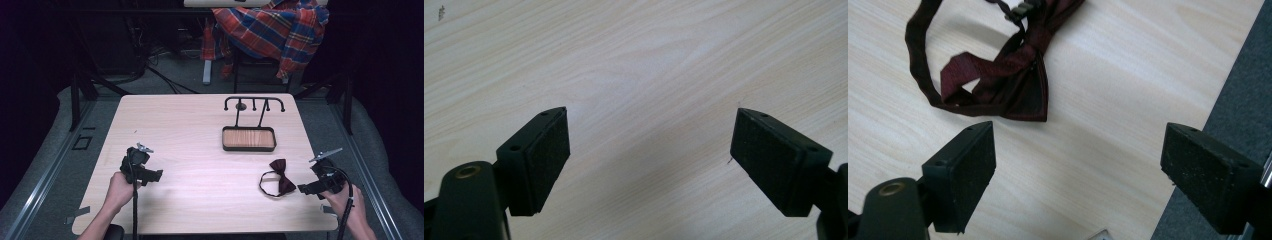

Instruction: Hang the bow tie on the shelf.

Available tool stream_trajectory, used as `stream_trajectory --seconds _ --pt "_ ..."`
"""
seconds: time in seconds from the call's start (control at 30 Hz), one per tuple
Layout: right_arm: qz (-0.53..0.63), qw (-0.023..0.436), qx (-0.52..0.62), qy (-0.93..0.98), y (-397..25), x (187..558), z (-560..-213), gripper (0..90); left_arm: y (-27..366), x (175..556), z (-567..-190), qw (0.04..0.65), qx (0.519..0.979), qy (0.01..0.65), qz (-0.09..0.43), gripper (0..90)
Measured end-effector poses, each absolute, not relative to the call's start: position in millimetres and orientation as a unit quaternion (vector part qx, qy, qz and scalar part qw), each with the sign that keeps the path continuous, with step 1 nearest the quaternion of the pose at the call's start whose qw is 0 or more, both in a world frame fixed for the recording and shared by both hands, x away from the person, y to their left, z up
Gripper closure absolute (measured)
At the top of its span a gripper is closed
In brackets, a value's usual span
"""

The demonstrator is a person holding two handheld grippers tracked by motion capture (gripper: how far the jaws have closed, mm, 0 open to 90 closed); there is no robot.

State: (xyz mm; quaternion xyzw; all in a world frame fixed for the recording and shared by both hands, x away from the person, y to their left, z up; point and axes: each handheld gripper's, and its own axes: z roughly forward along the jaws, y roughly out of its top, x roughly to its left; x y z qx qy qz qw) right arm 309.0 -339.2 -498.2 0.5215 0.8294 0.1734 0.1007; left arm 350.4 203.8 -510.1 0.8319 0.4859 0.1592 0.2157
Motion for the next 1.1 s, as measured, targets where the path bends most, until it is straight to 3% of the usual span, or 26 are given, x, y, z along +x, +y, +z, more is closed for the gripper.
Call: stream_trajectory --seconds 1.1 --pt "0.185 0.103 0.515 0.831 -328.6 336.7 -505.2 14.9 223.6 342.4 -510.1 0.222 0.824 0.497 0.154 16.3"
